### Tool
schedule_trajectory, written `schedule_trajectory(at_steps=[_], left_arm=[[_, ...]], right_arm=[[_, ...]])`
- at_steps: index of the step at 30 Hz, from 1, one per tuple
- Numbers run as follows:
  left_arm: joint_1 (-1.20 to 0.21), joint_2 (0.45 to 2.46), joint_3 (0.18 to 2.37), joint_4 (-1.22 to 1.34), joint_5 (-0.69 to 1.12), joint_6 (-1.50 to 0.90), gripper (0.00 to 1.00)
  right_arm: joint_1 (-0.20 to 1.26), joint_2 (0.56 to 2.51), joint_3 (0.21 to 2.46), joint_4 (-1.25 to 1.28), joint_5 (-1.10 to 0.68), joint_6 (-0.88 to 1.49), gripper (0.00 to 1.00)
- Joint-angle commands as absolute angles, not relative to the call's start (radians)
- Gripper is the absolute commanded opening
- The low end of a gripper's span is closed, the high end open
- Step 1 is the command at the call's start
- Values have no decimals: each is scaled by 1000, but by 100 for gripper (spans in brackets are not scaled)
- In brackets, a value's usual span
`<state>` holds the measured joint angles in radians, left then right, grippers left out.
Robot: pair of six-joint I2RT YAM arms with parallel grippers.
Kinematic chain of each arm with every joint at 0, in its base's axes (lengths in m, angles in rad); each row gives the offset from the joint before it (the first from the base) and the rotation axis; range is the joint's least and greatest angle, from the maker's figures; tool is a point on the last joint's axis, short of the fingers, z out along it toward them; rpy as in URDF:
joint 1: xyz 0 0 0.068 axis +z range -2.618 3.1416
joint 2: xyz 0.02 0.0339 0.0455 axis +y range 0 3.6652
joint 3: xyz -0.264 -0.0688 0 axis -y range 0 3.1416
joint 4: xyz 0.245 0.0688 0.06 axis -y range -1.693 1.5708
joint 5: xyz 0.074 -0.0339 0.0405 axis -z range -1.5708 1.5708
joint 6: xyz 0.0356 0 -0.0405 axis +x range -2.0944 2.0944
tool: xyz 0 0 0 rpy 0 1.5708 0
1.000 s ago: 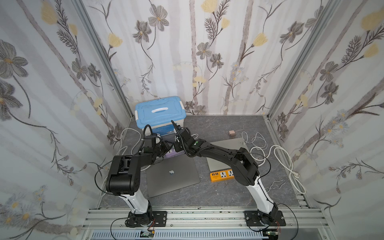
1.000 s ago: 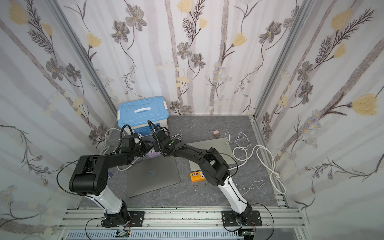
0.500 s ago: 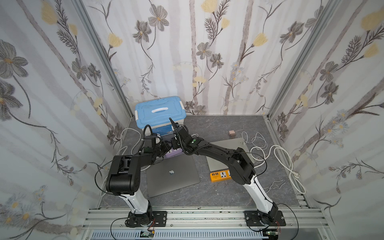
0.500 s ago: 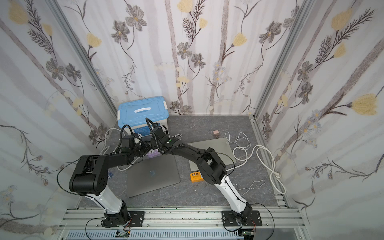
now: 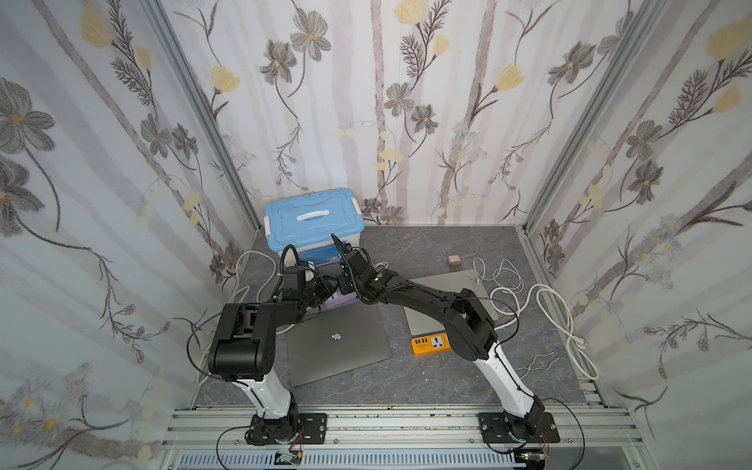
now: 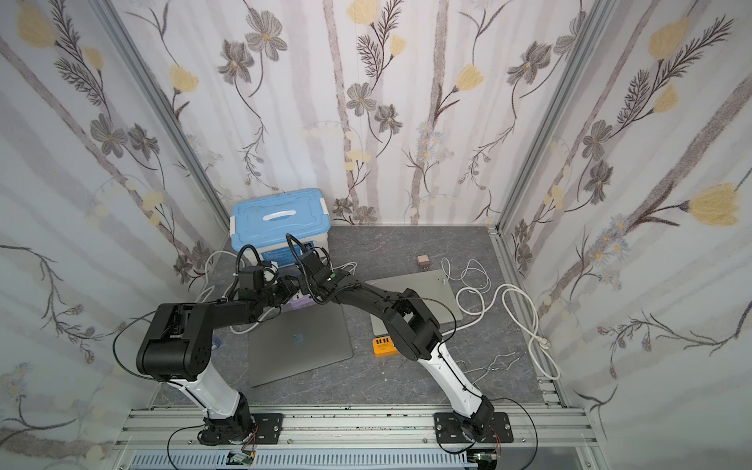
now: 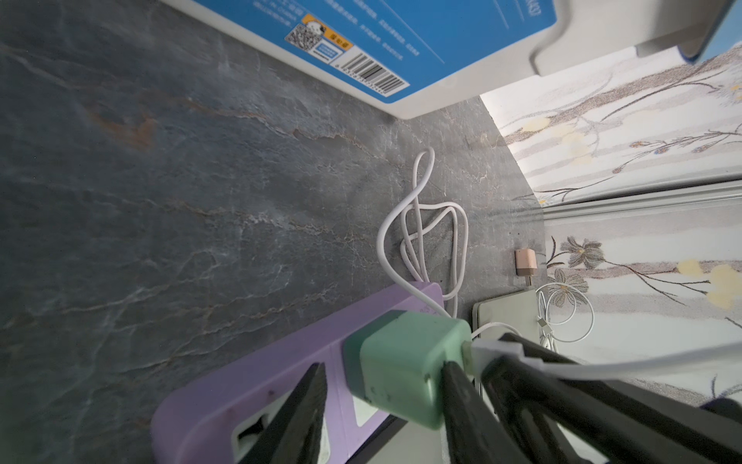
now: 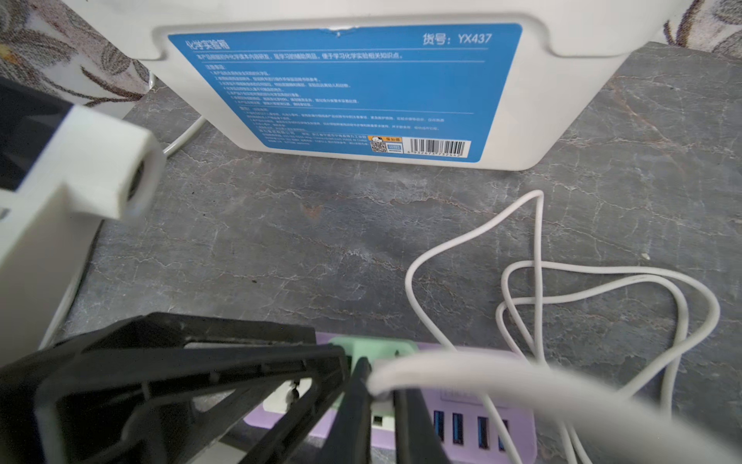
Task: Unplug the laptop charger
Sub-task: Remove the charging cable from the plug.
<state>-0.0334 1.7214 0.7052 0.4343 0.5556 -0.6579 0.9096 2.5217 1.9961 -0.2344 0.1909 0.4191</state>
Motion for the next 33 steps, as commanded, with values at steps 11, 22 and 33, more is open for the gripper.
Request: schedule_trajectory(at_steps=[11, 22, 33], left_arm=[[-38, 1748, 689, 164, 468, -614, 48], [-38, 1758, 693, 152, 460, -617, 48], [-38, 1772, 699, 137, 445, -624, 47]], right_arm=[[916, 2515, 2003, -209, 193, 434, 3], [905, 2500, 2001, -212, 163, 439, 3], [916, 2500, 2016, -242, 208, 428, 3]])
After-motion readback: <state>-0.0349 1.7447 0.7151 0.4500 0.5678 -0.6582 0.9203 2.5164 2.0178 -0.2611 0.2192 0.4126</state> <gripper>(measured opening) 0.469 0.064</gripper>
